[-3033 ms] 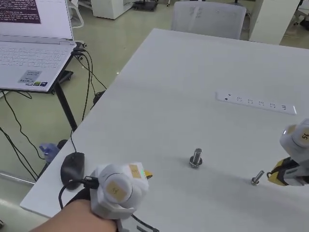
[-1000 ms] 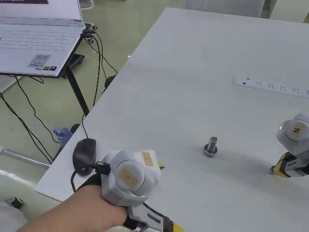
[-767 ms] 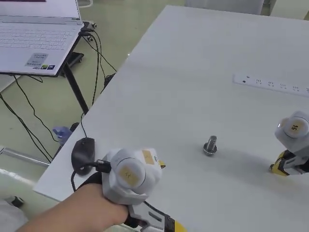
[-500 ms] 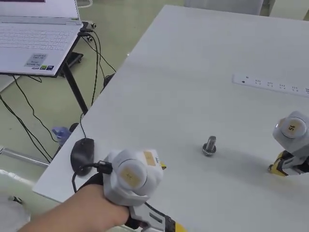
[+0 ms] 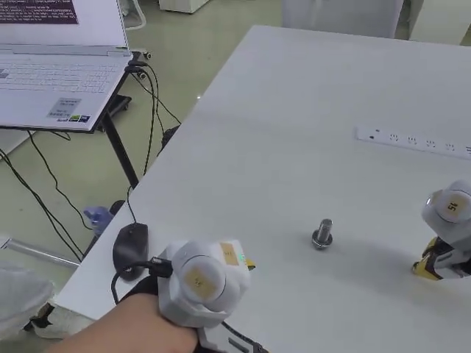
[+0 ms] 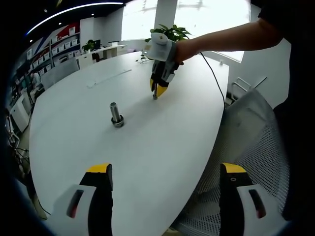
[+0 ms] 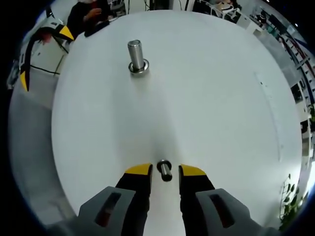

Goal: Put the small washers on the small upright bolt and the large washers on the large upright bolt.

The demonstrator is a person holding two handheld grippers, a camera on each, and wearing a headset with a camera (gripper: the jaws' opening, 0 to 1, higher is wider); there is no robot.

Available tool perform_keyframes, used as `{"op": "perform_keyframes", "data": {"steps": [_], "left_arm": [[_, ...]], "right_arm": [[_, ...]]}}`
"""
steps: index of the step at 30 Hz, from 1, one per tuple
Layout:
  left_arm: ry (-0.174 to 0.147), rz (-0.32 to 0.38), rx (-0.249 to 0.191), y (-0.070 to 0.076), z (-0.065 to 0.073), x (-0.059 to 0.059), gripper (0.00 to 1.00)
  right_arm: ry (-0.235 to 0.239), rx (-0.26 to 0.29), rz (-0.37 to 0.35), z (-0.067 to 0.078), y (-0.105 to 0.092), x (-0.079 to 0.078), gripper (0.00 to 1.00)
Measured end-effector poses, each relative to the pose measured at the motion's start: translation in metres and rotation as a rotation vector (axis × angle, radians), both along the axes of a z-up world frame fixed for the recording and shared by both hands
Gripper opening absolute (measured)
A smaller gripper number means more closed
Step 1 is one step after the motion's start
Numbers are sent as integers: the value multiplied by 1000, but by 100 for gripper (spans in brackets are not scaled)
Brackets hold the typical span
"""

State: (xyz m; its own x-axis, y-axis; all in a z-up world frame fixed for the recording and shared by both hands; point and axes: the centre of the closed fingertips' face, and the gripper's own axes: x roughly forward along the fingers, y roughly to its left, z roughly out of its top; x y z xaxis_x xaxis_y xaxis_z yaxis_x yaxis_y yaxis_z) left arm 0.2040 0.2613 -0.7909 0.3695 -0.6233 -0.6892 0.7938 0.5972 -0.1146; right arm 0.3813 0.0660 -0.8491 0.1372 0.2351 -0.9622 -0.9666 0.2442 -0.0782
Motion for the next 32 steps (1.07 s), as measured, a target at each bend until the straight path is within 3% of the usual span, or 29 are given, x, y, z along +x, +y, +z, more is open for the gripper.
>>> {"op": "perform_keyframes", "data": {"steps": [3, 5, 12, 20, 22, 24, 28, 32], "left_arm": [[-11, 7, -10, -2, 6, 0, 91], [-17, 11, -9, -1, 8, 1, 91], [-32, 34, -24, -3, 13, 5, 91], [-45, 85, -56, -7, 19, 12, 91], [-48, 101, -57, -6, 20, 13, 91], [-44, 124, -74, -7, 20, 15, 91], [-54, 154, -99, -8, 23, 17, 91], [-56, 163, -96, -8, 25, 17, 90]], "right_arm": [[-53, 56, 1, 14, 5, 5, 27], [-78, 103, -34, 25, 7, 8, 30], [-100, 161, -72, 46, 0, 4, 38], [-116, 324, -153, 75, 5, -5, 45], [-138, 352, -162, 84, 3, -6, 48], [-135, 417, -203, 91, 4, -10, 52], [-164, 442, -202, 99, -4, -17, 56], [-179, 520, -267, 106, -15, -18, 60]]}}
